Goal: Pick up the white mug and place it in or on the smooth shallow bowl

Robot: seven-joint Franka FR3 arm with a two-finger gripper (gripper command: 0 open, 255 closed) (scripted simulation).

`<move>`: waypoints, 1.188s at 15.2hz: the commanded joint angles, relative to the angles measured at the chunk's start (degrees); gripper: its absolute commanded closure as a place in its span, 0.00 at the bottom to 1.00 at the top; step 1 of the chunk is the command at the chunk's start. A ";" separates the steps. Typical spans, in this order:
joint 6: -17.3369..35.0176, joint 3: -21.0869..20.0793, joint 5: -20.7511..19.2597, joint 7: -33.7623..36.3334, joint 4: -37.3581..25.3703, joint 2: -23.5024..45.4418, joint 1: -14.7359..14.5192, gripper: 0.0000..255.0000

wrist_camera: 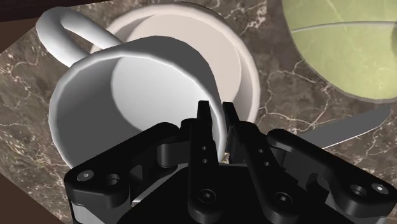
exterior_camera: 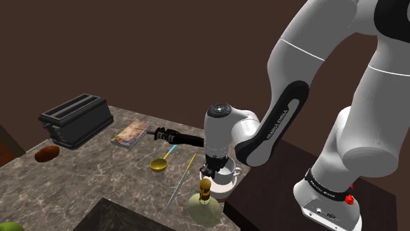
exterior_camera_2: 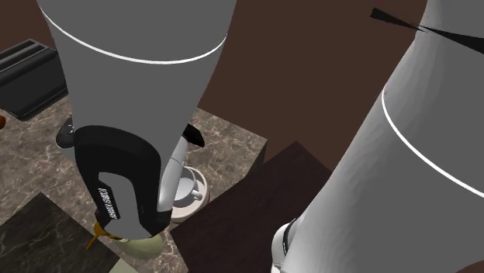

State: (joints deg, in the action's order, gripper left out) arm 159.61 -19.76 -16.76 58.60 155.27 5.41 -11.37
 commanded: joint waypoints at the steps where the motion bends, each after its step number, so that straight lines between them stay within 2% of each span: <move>1: 0.78 0.53 -1.42 0.89 -0.06 0.91 -0.05 1.00; 8: 0.78 0.55 -1.41 0.88 -0.06 0.91 -0.07 1.00; 9: 0.79 0.55 -1.41 0.88 -0.06 0.91 -0.07 0.00; 14: 0.79 0.55 -1.41 0.88 -0.06 0.91 -0.07 0.00; 16: -3.29 -2.11 6.04 -4.48 0.56 -4.47 0.71 0.00; 18: -7.32 -2.80 11.31 -8.23 0.60 -9.07 0.11 0.00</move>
State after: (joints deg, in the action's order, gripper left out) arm 154.17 -22.26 -7.95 52.23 155.90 -1.69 -11.14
